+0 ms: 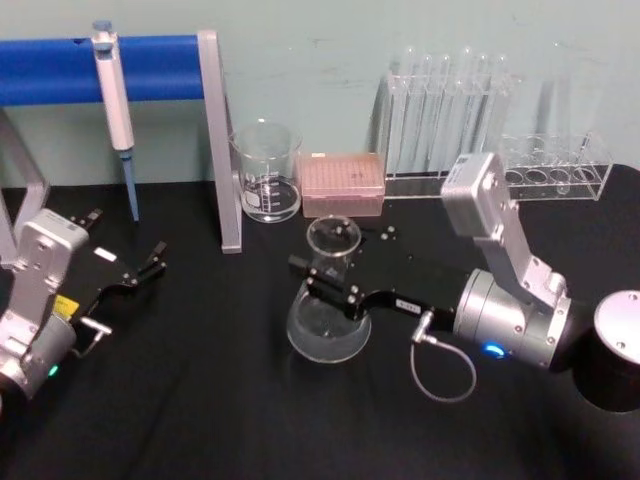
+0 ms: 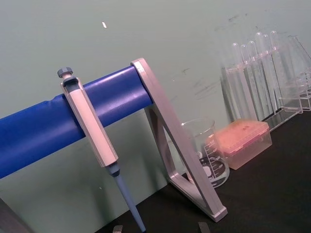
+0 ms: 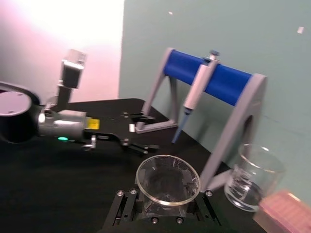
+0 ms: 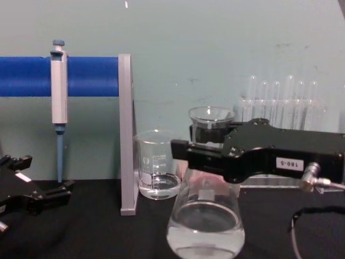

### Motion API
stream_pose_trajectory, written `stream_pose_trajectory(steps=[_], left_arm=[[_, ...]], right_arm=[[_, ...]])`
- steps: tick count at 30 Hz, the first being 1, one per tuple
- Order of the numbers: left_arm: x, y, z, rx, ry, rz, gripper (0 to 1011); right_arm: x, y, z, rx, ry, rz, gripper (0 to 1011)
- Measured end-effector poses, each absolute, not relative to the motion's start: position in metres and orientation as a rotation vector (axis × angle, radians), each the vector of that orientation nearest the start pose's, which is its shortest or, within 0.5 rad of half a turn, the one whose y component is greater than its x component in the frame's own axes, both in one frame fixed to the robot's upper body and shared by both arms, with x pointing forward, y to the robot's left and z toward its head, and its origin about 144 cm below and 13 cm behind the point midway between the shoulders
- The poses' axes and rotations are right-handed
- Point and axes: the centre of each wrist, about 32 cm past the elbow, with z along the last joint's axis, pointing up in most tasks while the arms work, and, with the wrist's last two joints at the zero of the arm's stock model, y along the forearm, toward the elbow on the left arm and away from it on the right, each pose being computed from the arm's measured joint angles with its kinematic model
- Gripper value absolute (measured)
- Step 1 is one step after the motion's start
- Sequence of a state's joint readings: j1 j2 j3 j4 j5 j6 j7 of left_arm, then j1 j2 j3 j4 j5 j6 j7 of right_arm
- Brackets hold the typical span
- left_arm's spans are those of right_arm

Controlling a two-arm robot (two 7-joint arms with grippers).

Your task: Grasp the erlenmeyer flask with one hand, shake it three times, then place it back.

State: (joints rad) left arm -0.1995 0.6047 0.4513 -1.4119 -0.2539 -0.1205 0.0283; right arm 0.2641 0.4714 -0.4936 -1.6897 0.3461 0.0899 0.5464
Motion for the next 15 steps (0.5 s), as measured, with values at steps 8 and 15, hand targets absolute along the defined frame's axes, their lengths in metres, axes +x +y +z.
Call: stream_pose_trajectory(steps=[8,15], left_arm=[[0.4886,0.3097,1.1398,0.304,-0.285,1.248,1001],[0.4886,0.3097,1.1398,0.305,-0.285,1.248,1001]], right_arm=[[0.4808,-0.2041,1.2221,-0.116,-0.163,-0.478,448],[0.4773,-0.2036,1.2219,-0.115,-0.165,-0.446,449]])
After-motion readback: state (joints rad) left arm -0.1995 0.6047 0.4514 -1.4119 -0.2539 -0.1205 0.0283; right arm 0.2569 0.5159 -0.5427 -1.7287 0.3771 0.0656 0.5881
